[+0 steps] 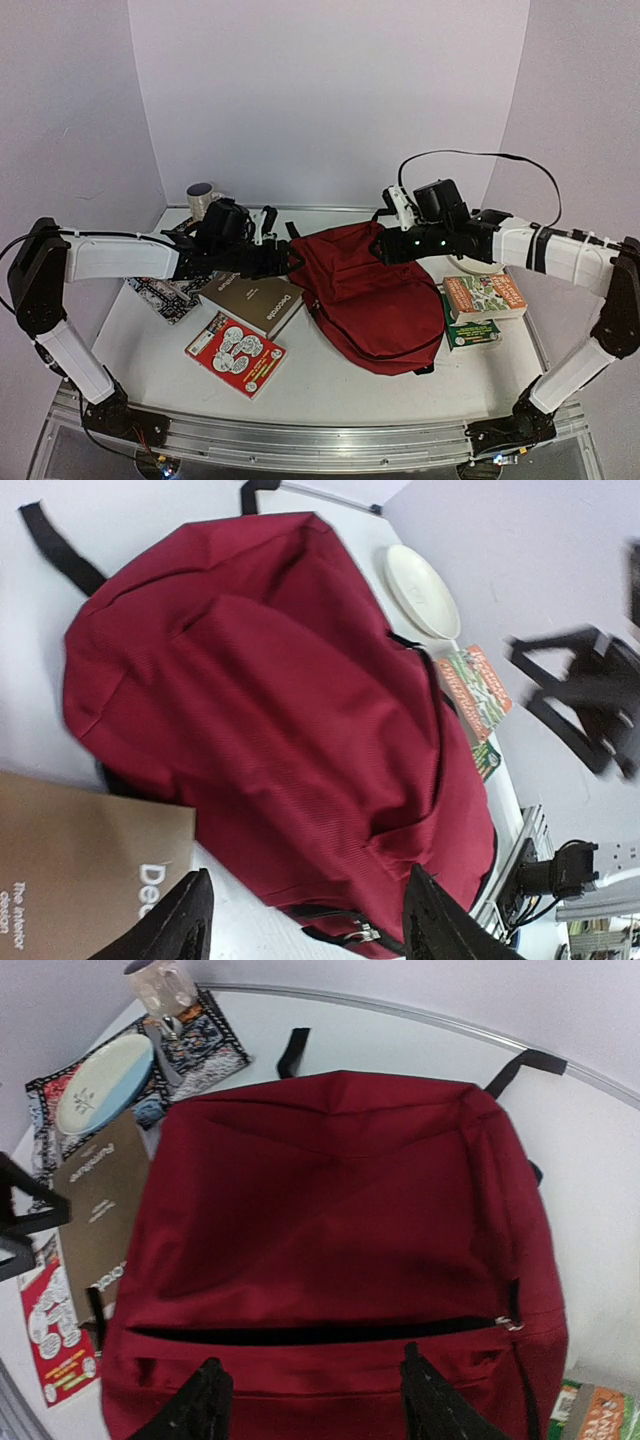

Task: Pack the student bag
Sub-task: Put down the student bag at the center of the board, then hold the largest pocket of the student bag.

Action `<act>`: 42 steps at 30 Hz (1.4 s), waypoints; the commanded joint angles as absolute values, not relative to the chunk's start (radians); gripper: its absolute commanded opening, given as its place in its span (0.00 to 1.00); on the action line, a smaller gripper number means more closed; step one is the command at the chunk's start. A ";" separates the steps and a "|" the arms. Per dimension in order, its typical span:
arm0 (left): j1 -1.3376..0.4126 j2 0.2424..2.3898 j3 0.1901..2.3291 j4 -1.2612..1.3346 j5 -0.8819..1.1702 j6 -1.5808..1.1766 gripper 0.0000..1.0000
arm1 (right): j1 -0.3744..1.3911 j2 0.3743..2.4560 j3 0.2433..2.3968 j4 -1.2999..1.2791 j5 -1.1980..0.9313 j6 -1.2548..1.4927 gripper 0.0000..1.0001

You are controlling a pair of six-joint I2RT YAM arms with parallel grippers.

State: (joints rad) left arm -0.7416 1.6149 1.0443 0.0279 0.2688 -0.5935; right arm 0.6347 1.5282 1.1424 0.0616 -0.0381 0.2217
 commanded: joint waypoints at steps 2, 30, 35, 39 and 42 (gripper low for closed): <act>-0.735 1.623 1.028 0.044 0.338 -0.653 0.68 | 0.773 1.460 1.083 0.025 0.046 0.313 0.65; -0.775 1.750 1.118 0.239 0.411 -0.981 0.00 | 1.131 1.686 1.262 -0.071 0.056 0.573 0.48; -0.787 1.739 1.105 0.268 0.364 -1.074 0.00 | 1.132 1.732 1.277 -0.071 0.057 0.611 0.40; -0.806 1.734 1.103 0.283 0.332 -1.119 0.00 | 1.130 1.762 1.270 -0.070 0.136 0.643 0.38; -0.818 1.729 1.099 0.294 0.310 -1.141 0.00 | 1.127 1.771 1.266 -0.067 0.231 0.663 0.38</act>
